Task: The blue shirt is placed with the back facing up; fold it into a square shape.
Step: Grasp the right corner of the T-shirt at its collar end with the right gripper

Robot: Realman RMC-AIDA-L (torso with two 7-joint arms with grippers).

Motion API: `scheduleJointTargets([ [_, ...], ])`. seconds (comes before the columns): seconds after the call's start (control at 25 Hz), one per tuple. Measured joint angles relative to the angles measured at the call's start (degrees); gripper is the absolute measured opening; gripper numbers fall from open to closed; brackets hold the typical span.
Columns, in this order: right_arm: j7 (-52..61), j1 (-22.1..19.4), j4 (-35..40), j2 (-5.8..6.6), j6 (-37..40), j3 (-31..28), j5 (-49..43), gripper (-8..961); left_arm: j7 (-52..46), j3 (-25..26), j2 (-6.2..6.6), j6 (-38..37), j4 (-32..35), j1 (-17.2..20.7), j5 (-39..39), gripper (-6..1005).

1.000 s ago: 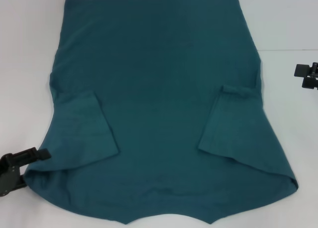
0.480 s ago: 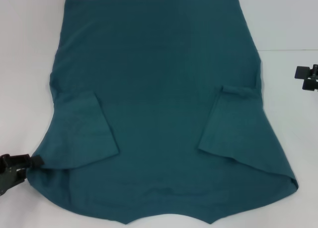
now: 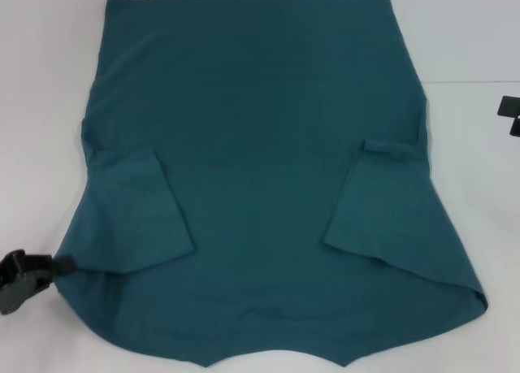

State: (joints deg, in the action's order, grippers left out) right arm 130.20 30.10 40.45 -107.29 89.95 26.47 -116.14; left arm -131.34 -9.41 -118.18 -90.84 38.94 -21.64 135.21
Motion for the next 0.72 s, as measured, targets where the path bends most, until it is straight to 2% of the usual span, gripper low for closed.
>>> scheduleJointTargets([
  [0.24, -0.5, -0.6, -3.2, 1.27, -1.0, -0.9, -0.2, 815, 3.0, 0.2, 0.19, -3.7, -0.4, 0.0, -3.9, 0],
  [0.44, -0.7, -1.0, -3.0, 1.36, 0.9, -0.5, -1.7, 815, 2.5, 0.2, 0.47, -3.0, -0.7, -0.7, -4.0, 0],
  [0.72, -0.4, -0.7, -0.1, 2.73, 10.4, 4.4, -11.4, 815, 1.9, 0.1, 0.64, -1.2, -1.4, -1.1, -4.0, 1],
])
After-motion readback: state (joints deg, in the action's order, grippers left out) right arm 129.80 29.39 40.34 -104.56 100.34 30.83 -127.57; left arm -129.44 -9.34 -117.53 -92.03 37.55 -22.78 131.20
